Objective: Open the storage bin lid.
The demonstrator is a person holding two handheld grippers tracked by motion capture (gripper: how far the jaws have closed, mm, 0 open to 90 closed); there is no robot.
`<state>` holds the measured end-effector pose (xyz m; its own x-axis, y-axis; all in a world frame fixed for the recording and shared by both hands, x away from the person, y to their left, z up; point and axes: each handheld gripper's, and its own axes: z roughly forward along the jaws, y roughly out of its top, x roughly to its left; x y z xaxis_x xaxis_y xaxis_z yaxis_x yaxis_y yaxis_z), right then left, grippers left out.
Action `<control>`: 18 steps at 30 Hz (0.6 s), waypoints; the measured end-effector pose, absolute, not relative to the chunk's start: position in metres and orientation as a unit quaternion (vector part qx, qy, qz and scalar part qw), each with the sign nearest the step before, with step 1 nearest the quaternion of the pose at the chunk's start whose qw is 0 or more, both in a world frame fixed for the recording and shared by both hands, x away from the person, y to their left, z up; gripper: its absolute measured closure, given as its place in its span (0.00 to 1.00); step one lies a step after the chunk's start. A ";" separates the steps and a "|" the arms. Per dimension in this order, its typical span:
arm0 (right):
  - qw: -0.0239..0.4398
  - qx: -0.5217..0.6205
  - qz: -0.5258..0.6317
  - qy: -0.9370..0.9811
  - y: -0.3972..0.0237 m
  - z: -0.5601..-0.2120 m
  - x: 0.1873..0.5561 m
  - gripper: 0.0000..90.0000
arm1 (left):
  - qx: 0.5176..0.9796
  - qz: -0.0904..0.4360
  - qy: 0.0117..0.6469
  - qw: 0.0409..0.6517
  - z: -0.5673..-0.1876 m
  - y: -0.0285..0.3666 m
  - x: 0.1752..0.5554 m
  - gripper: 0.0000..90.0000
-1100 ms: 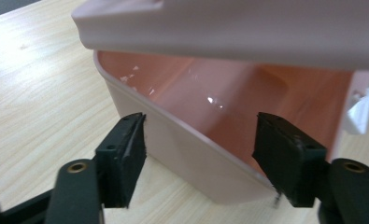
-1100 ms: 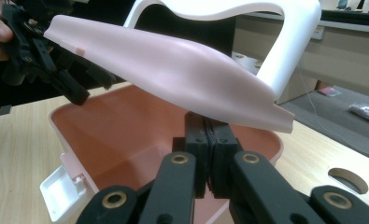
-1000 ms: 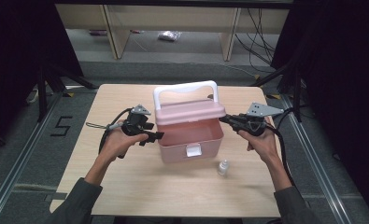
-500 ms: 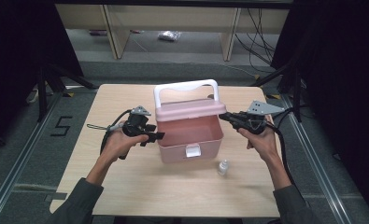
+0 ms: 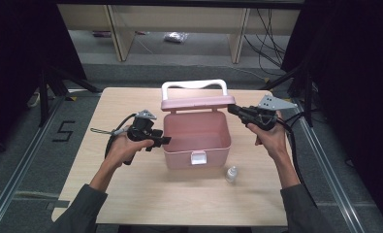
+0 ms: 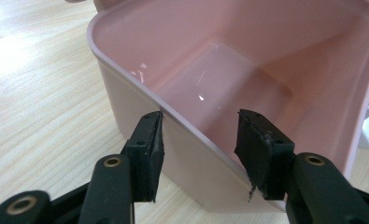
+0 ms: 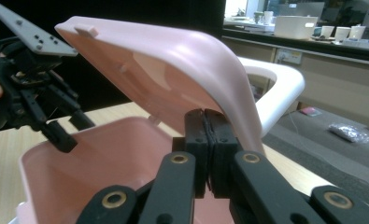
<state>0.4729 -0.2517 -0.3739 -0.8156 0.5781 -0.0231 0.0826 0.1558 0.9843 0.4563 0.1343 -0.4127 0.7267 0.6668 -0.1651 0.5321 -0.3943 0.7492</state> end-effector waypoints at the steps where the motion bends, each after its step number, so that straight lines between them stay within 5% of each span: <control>1: 0.207 0.221 0.609 0.733 -0.252 -0.372 0.477 0.99 | 0.833 0.077 0.358 0.414 -0.412 0.135 0.457 0.57; 18: 0.210 0.272 0.589 0.731 -0.252 -0.380 0.512 1.00 | 0.833 0.082 0.360 0.412 -0.413 0.134 0.459 0.65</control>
